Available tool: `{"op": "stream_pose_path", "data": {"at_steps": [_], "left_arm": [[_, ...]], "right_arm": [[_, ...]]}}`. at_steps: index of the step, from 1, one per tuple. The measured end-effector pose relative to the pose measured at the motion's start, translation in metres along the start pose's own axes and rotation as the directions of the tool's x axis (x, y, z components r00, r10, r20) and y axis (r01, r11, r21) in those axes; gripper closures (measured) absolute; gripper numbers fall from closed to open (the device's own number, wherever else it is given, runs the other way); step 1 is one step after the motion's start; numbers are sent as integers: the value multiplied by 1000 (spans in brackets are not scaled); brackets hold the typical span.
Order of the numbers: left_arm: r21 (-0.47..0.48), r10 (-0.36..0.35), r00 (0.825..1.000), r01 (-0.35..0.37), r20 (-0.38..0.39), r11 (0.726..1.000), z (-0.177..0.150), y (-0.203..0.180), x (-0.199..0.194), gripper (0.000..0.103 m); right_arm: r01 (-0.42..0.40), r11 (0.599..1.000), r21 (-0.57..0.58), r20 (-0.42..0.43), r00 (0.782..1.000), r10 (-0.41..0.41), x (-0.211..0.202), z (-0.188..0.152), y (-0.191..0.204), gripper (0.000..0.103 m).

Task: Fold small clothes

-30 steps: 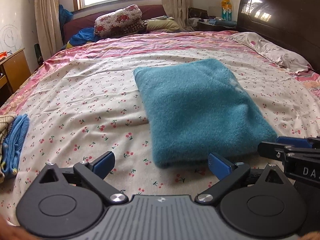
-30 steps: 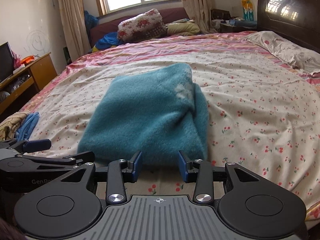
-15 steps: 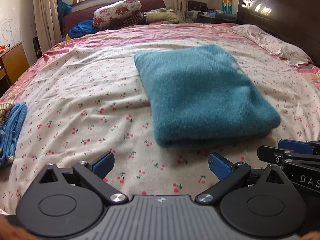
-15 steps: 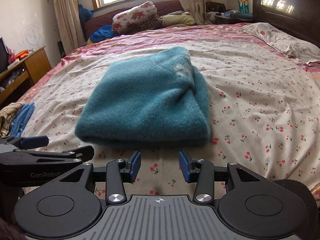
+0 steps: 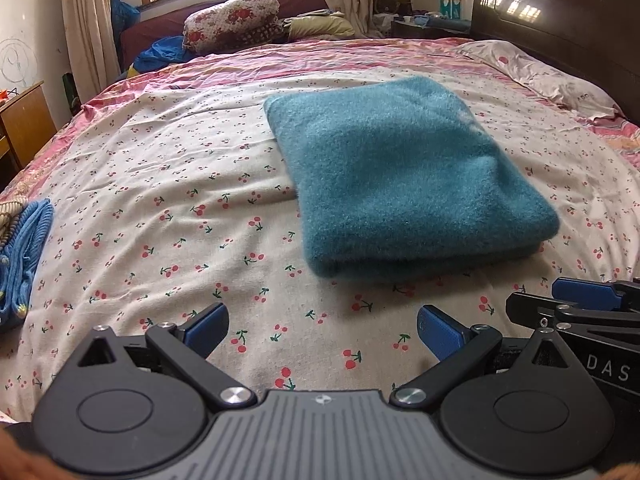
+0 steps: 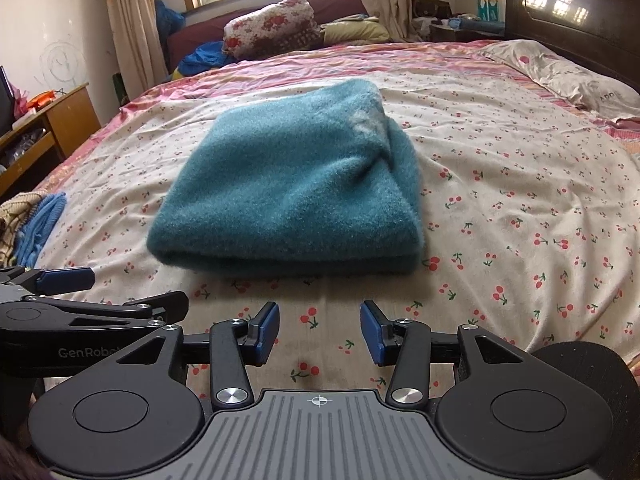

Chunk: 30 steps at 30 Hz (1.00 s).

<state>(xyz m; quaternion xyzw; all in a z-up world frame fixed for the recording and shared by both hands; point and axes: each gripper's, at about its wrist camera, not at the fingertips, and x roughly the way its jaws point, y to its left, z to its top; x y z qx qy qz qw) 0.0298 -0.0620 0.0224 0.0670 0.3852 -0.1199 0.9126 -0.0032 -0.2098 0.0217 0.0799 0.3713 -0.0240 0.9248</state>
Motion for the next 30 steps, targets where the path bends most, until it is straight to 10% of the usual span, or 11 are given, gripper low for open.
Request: {"op": "stream_pose_path", "data": {"at_steps": [30], "left_arm": [[-2,4,1000,-4,-6,1000,-3,1,-1,0]], "right_arm": [[8,1000,-5,-9,1000,-8,2,-5,2,59]]}}
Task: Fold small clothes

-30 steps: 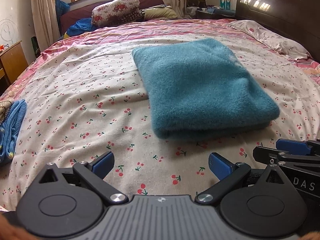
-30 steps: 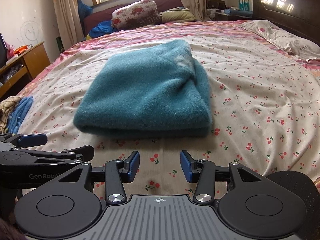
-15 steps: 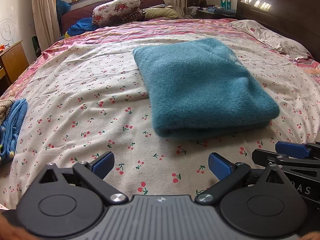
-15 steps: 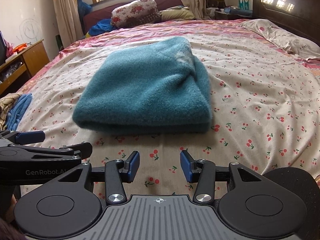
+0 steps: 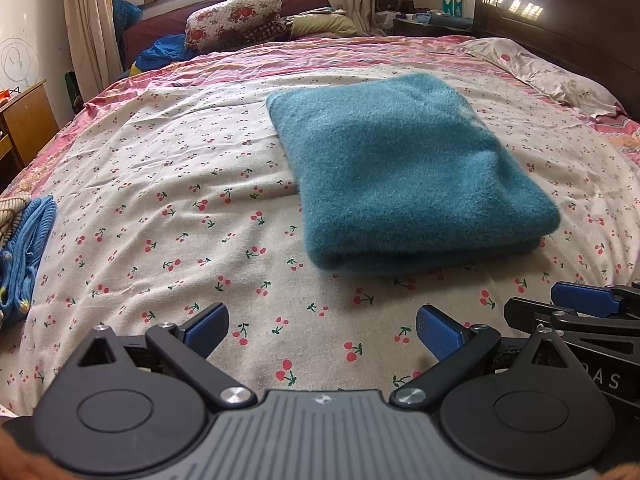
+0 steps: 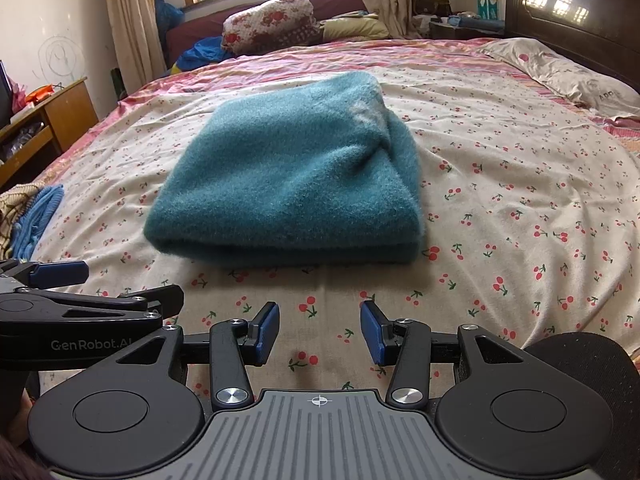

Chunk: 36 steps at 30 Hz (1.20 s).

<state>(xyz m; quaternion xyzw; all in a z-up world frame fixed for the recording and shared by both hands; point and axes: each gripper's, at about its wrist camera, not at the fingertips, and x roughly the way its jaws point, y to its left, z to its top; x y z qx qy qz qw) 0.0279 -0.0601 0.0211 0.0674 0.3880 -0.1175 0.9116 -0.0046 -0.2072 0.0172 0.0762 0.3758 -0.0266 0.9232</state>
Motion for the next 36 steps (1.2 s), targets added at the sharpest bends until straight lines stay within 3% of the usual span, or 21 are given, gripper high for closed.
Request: {"op": "stream_pose_path", "data": {"at_steps": [36], "left_arm": [[-4,-2,1000,2,-6,1000,-2,-1,0,0]], "right_arm": [[-1,1000,1,-3,1000,1,0,-1,0,59]]}}
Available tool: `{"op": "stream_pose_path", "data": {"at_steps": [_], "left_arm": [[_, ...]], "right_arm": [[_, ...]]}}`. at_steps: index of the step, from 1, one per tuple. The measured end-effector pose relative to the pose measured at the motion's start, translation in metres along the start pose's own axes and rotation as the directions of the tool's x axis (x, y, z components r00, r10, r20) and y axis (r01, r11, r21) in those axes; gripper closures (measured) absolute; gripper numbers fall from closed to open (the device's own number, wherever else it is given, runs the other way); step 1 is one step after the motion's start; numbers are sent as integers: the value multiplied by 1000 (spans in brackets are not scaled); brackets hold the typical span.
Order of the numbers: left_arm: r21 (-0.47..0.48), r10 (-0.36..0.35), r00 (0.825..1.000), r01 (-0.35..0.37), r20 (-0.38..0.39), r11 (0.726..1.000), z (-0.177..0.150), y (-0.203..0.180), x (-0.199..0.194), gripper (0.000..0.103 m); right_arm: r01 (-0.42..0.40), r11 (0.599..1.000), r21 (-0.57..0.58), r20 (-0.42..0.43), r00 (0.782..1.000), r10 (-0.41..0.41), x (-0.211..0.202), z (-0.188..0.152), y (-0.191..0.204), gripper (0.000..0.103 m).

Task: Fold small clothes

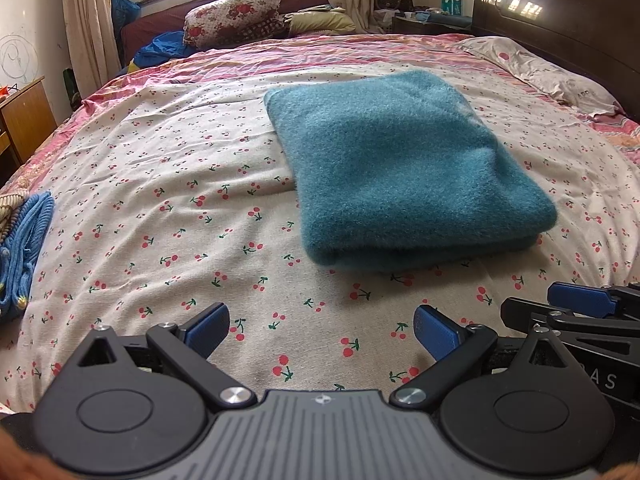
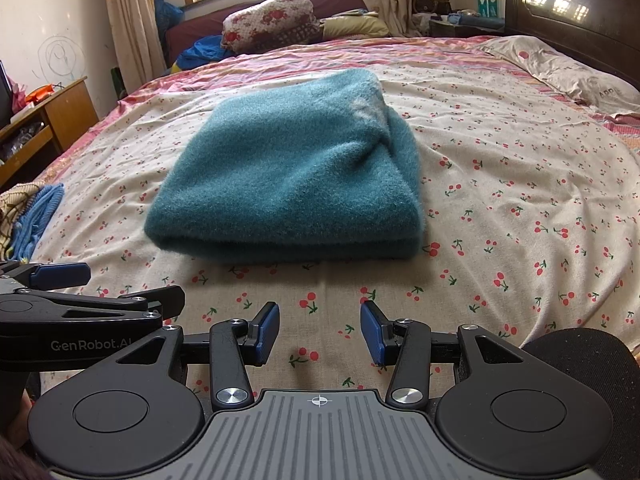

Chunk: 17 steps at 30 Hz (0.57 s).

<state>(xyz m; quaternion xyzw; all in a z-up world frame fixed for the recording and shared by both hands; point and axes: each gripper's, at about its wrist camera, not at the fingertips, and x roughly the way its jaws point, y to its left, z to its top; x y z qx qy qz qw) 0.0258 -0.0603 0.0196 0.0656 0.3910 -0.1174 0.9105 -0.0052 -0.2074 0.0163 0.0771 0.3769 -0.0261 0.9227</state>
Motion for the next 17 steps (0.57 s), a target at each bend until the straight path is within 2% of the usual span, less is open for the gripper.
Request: {"op": "stream_pose_path", "data": {"at_steps": [17], "left_arm": [[10,-16,1000,16,0,1000,-1,-3,-2,5]], "right_arm": [[0,1000,0,-2,1000,0,1,-4,0,59]]}}
